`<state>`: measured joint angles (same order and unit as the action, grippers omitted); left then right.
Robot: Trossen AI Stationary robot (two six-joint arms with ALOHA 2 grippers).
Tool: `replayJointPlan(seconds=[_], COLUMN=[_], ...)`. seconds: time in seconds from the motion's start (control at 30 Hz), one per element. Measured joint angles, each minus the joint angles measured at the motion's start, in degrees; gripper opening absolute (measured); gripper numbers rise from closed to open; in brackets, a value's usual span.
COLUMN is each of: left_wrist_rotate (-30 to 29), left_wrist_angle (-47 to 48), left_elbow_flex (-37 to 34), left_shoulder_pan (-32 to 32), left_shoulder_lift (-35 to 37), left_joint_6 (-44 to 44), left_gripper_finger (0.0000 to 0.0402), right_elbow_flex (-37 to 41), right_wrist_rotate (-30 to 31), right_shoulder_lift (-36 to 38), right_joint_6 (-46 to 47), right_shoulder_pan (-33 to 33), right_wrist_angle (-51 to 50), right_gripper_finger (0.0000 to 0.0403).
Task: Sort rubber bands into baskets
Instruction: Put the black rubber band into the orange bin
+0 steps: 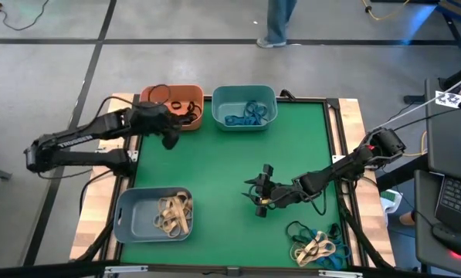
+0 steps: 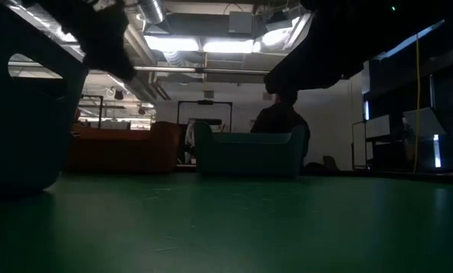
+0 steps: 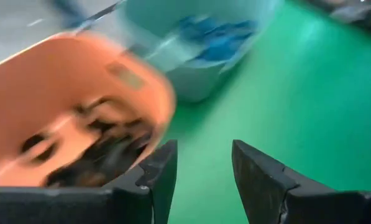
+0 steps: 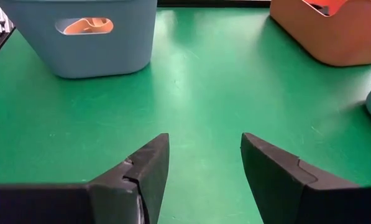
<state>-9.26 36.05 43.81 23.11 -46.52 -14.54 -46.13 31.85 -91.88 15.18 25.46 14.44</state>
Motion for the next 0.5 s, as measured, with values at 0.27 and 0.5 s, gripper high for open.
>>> replayJointPlan(seconds=[0.27, 0.5], left_wrist_rotate=[0.6, 0.6], left_wrist_angle=[-14.4, -26.8], left_elbow_flex=[-0.3, -0.4], left_shoulder_pan=[-13.5, -23.7], left_shoulder_lift=[-4.8, -15.6], left_joint_6=[-1.9, -0.6], left_gripper_finger=[0.0139, 0.0132], right_elbow_flex=[-0.1, -4.5], right_wrist_rotate=[-5.0, -5.9], right_shoulder_lift=[0.0, 0.0], right_joint_6=[-3.5, -5.4], right_shoulder_pan=[0.2, 2.9], right_wrist_angle=[6.1, -3.0], right_gripper_finger=[0.0199, 0.0199])
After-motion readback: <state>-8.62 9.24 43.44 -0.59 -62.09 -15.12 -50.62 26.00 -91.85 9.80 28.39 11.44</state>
